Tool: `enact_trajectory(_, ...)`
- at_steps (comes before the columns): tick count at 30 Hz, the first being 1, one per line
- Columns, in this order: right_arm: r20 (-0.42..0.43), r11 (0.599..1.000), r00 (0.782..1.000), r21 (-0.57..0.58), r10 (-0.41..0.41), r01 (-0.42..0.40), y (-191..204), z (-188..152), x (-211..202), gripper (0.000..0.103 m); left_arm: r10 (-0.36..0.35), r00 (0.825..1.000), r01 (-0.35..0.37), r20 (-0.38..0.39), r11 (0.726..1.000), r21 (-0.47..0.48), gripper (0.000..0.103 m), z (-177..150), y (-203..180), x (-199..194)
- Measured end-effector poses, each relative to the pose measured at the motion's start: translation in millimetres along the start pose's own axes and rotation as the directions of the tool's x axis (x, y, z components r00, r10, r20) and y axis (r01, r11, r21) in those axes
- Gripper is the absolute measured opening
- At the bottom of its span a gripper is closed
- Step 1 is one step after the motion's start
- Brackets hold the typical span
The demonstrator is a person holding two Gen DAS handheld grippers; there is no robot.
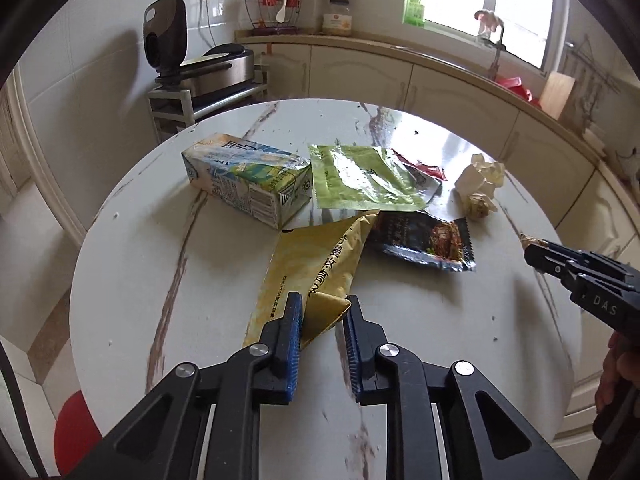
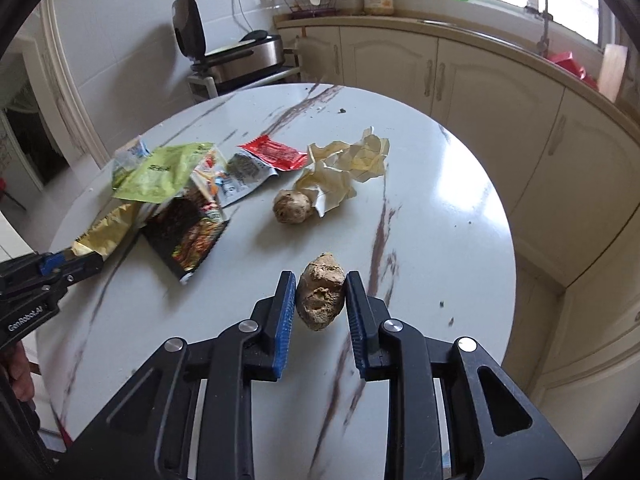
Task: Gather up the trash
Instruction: 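Grasp the yellow snack packet with the left tool while the right tool grasps a brown lump, then carry the yellow packet and brown lump to the blue bin and open both tools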
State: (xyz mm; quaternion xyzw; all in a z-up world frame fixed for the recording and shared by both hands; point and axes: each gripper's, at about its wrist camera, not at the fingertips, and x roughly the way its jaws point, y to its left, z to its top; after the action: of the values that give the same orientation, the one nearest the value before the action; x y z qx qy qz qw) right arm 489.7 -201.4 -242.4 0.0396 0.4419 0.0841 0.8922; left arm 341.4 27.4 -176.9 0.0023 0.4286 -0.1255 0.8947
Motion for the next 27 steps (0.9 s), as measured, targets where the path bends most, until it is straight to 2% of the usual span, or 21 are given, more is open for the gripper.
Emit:
enact_trajectory(3, 0.033, 0.999, 0.998, 0.012, 0.052, -0.052, 7, -11, -25, 0.024, -0.045, 0.999, 0.045, 0.018, 0.999, -0.029, 0.012, -13, 1, -24)
enact_trajectory(8, 0.056, 0.996, 0.995, 0.007, 0.086, -0.086, 19, -26, -50, 0.024, -0.092, 0.995, 0.093, 0.029, 0.994, -0.049, 0.011, -34, -2, -54)
enact_trajectory(11, 0.057, 0.994, 0.993, 0.010, 0.107, -0.107, 24, -37, -59, 0.024, -0.091, 0.995, 0.092, 0.030, 0.994, -0.054, 0.010, -51, -3, -65)
enact_trajectory(16, 0.041, 0.992, 0.991, 0.020, 0.126, -0.127, 30, -58, -61, 0.024, -0.097, 0.995, 0.098, 0.020, 0.995, -0.006, 0.011, -73, -11, -73)
enact_trajectory(20, 0.030, 0.992, 0.992, 0.025, 0.125, -0.126, 31, -68, -58, 0.024, -0.047, 0.999, 0.047, 0.012, 0.998, 0.033, 0.018, -83, -22, -69)
enact_trajectory(23, 0.028, 0.991, 0.991, 0.030, 0.128, -0.129, 30, -71, -57, 0.024, -0.009, 1.000, 0.007, 0.021, 0.997, 0.079, 0.031, -82, -31, -66)
enact_trajectory(25, 0.033, 0.991, 0.991, 0.033, 0.129, -0.130, 30, -72, -57, 0.024, 0.001, 0.999, -0.004, 0.035, 0.996, 0.084, 0.026, -82, -34, -63)
enact_trajectory(26, 0.034, 0.991, 0.991, 0.033, 0.130, -0.131, 31, -72, -58, 0.024, -0.012, 0.999, 0.009, 0.038, 0.997, 0.079, 0.015, -82, -32, -61)
enact_trajectory(27, 0.036, 0.991, 0.991, 0.033, 0.131, -0.132, 31, -72, -58, 0.024, -0.019, 0.999, 0.016, 0.040, 0.997, 0.074, 0.013, -81, -32, -60)
